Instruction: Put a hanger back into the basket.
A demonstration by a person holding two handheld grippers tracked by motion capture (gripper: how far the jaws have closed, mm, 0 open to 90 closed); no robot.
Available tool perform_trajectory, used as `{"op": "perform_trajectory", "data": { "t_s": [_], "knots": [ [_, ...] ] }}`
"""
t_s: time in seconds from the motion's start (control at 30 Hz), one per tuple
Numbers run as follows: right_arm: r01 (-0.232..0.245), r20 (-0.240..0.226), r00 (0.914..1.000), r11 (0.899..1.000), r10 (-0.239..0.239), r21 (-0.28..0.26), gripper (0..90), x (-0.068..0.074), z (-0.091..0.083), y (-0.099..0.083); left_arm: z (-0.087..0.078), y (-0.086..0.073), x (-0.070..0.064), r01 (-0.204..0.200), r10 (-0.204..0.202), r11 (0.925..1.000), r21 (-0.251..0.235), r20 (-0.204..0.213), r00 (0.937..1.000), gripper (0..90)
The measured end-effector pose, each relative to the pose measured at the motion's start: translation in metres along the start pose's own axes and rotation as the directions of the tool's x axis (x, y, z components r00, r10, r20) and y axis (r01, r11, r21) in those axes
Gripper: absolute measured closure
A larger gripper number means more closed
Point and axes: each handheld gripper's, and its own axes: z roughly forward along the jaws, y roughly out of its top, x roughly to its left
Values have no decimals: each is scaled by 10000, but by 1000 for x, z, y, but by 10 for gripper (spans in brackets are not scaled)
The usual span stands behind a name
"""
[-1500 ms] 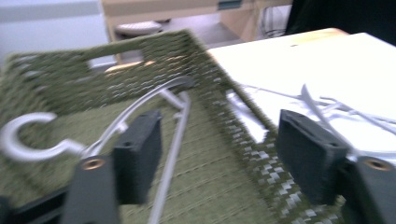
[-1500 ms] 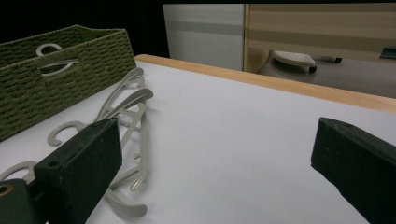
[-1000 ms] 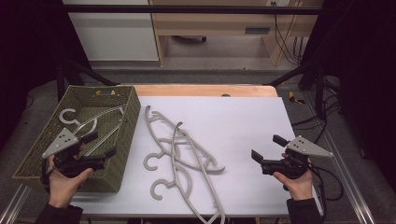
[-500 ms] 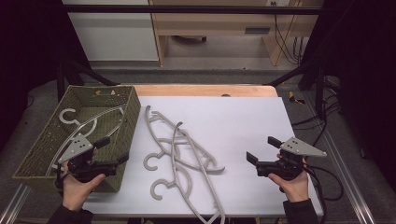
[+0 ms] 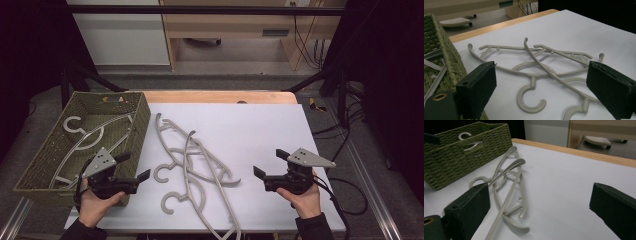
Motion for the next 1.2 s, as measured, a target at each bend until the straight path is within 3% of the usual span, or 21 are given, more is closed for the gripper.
{"op": "perform_trajectory", "data": {
  "t_s": [0.23,0.37,0.5,0.7,0.93,1.2],
  "knots": [
    [279,-268,9993,9987,-268,429,43,17,7,3,0,0,0,0,0,10000,1,8,10000,88],
    [716,-51,9974,9929,-715,951,39,36,15,4,0,0,0,-37,37,10000,17,22,10000,87],
    [936,-713,9939,9849,-839,1457,50,60,31,1,-2,1,1,-33,32,10000,34,20,10000,86],
    [1605,-1263,9830,9569,-1329,2421,69,93,52,-9,-5,2,3,-79,78,10000,-30,-98,9999,86],
    [1701,-1661,9782,9395,-1246,2972,126,110,65,-20,-7,2,6,-3,3,10000,-11,-190,9998,86],
    [2037,-2285,9661,8993,-1204,3870,227,133,85,-41,-9,3,8,30,-33,10000,-74,-282,9996,87]
  ]
}}
